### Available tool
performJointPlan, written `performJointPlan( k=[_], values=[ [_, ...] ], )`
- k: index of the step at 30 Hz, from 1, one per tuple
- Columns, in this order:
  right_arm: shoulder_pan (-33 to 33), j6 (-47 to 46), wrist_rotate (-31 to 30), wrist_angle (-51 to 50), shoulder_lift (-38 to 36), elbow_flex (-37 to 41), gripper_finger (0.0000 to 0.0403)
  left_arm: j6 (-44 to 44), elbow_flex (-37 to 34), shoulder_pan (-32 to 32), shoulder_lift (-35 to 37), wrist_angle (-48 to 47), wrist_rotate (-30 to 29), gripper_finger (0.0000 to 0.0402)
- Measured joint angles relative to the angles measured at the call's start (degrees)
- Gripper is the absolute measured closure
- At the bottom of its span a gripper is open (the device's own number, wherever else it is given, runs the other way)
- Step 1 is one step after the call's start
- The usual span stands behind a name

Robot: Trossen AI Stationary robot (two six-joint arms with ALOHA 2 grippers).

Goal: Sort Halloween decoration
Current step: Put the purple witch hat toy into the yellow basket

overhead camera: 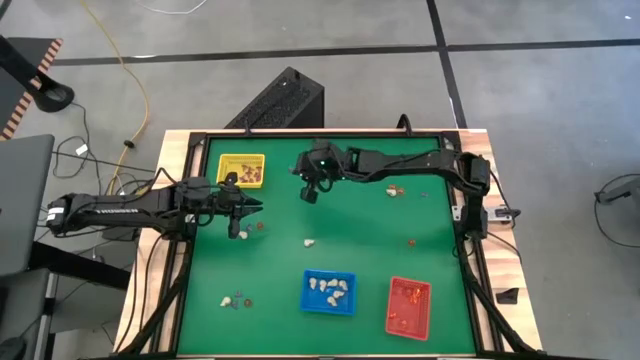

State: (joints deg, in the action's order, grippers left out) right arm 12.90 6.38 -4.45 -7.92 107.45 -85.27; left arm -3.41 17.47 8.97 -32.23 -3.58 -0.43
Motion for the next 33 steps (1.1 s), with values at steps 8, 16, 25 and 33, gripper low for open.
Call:
performJointPlan(
  k=[8, 16, 25, 33],
  values=[
    [-0.28, -2.93, 3.02, 17.43, 6.76, -0.36, 0.0385, -0.12, 0.02, 0.02, 0.00, 0.02, -0.06, 0.0346],
    [-0.17, -3.97, 6.05, 16.93, 21.56, -16.88, 0.0385, 0.62, 0.04, 0.04, 0.15, -0.43, -0.93, 0.0346],
    [1.75, -5.37, 6.02, 3.63, 35.44, -39.62, 0.0347, 0.96, 0.04, 0.04, 4.08, -4.53, -2.09, 0.0346],
    [3.65, -8.54, 5.89, 0.40, 38.14, -45.20, 0.0337, 1.87, 0.04, 0.04, 8.29, -6.87, -2.50, 0.0346]
  ],
)
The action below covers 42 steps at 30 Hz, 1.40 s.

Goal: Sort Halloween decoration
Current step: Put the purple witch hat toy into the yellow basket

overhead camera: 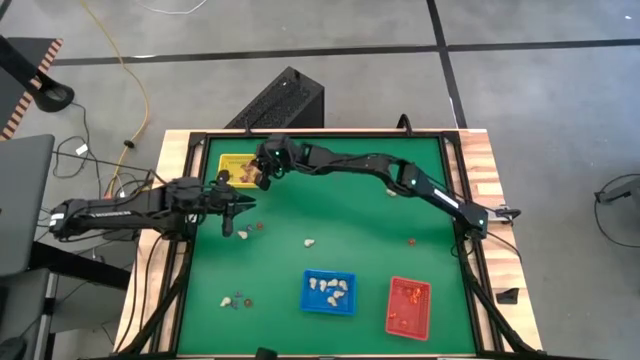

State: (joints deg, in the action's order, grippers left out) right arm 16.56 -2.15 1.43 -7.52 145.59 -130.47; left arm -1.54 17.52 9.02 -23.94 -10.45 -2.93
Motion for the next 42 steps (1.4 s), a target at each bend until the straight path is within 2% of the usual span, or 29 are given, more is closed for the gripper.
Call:
performJointPlan(
  k=[4, 13, 19, 22, 25, 28, 30, 33, 36, 39, 42],
  values=[
    [0.27, -0.06, 0.06, -4.40, -1.48, 0.13, 0.0336, 0.02, 0.00, 0.00, 1.61, -1.11, -0.38, 0.0346],
    [-0.86, 6.81, 0.17, -38.89, -15.01, 0.11, 0.0335, -2.15, 0.00, 0.00, 2.22, -4.39, 0.77, 0.0346],
    [-4.57, 10.65, 0.22, -61.30, -25.72, 1.01, 0.0335, -6.48, 0.00, -0.04, 1.18, -4.12, 10.99, 0.0346],
    [-7.24, 11.14, 0.22, -65.43, -31.29, 5.71, 0.0335, -7.33, 0.00, -0.94, -0.87, -0.47, 14.32, 0.0346],
    [-10.23, 11.01, 0.20, -62.02, -38.93, 15.89, 0.0335, -7.35, 0.00, -4.37, -4.94, 8.19, 15.16, 0.0346],
    [-13.19, 8.53, 0.17, -51.02, -47.94, 30.19, 0.0335, -7.39, 0.02, -9.79, -11.48, 17.23, 15.60, 0.0346],
    [-15.31, 6.94, 0.16, -42.51, -53.38, 40.52, 0.0335, -8.60, 0.19, -13.81, -15.85, 18.99, 17.07, 0.0346],
    [-18.57, 6.29, -0.18, -28.69, -60.74, 54.78, 0.0335, -13.33, 3.25, -19.74, -21.47, 16.39, 18.93, 0.0346],
    [-21.33, 5.38, -1.62, -15.37, -66.63, 65.31, 0.0335, -19.89, 8.82, -26.37, -25.96, 10.44, 18.14, 0.0346],
    [-23.20, 5.25, -3.14, -6.17, -70.11, 72.76, 0.0335, -24.68, 14.97, -33.74, -31.32, 3.45, 14.55, 0.0346],
    [-24.33, 6.22, -4.33, -1.76, -71.98, 77.15, 0.0335, -28.75, 21.25, -39.86, -36.84, -4.32, 9.68, 0.0346]
  ],
)
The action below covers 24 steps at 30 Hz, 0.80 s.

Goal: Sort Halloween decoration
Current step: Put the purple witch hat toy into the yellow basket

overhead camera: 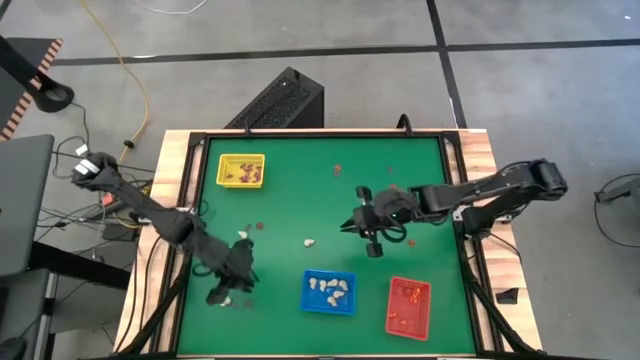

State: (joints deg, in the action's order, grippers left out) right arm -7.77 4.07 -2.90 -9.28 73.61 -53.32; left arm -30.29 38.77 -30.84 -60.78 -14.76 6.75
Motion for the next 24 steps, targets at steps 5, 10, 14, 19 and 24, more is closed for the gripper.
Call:
performJointPlan(
  k=[5, 10, 14, 19, 24],
  values=[
    [0.09, -0.54, -0.13, 0.32, -1.14, 0.83, 0.0335, -9.66, 4.67, -6.62, -7.79, -11.33, -5.93, 0.0346],
    [0.09, -0.60, -0.15, 0.93, -0.71, 0.90, 0.0335, -14.33, 4.48, -8.86, -13.77, -13.34, -6.45, 0.0346],
    [0.09, -0.63, -0.15, 0.79, -0.64, 0.90, 0.0335, -13.99, 4.48, -9.73, -18.35, -12.92, -7.08, 0.0346],
    [0.09, -0.63, -0.15, 0.90, -0.64, 0.90, 0.0335, -13.50, 4.48, -10.38, -23.17, -12.80, -4.92, 0.0346],
    [0.09, -0.63, -0.15, 1.40, -0.60, 0.90, 0.0335, -13.56, 4.48, -11.06, -24.76, -12.76, -4.22, 0.0346]
  ],
)
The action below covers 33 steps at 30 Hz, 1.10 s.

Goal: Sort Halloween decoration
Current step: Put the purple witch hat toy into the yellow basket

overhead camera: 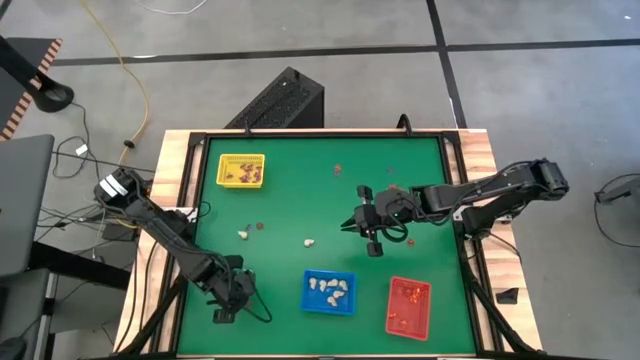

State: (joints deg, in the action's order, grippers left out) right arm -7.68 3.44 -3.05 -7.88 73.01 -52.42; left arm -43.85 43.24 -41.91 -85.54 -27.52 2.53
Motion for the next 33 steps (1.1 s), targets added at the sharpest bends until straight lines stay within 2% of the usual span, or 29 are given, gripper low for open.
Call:
performJointPlan(
  k=[16, 22, 27, 30, 33],
  values=[
    [0.00, 0.04, 0.00, 0.24, 0.00, 0.00, 0.0335, 0.14, -2.16, -2.02, 0.11, 0.03, -1.06, 0.0348],
    [0.00, 0.05, 0.00, 0.22, 0.00, 0.00, 0.0335, 2.91, -2.16, -1.73, 0.13, -0.17, -2.64, 0.0393],
    [0.00, 0.04, 0.00, 0.23, 0.00, 0.00, 0.0335, 3.42, -2.23, -1.05, 0.41, -1.14, -2.85, 0.0399],
    [0.00, 0.07, 0.00, 0.24, 0.00, 0.00, 0.0335, 5.70, -2.23, -0.22, 2.14, -2.21, -5.57, 0.0400],
    [0.00, 0.07, 0.00, 0.24, 0.00, 0.00, 0.0335, 8.70, -1.59, 1.27, 5.85, -2.91, -11.76, 0.0401]
  ],
)
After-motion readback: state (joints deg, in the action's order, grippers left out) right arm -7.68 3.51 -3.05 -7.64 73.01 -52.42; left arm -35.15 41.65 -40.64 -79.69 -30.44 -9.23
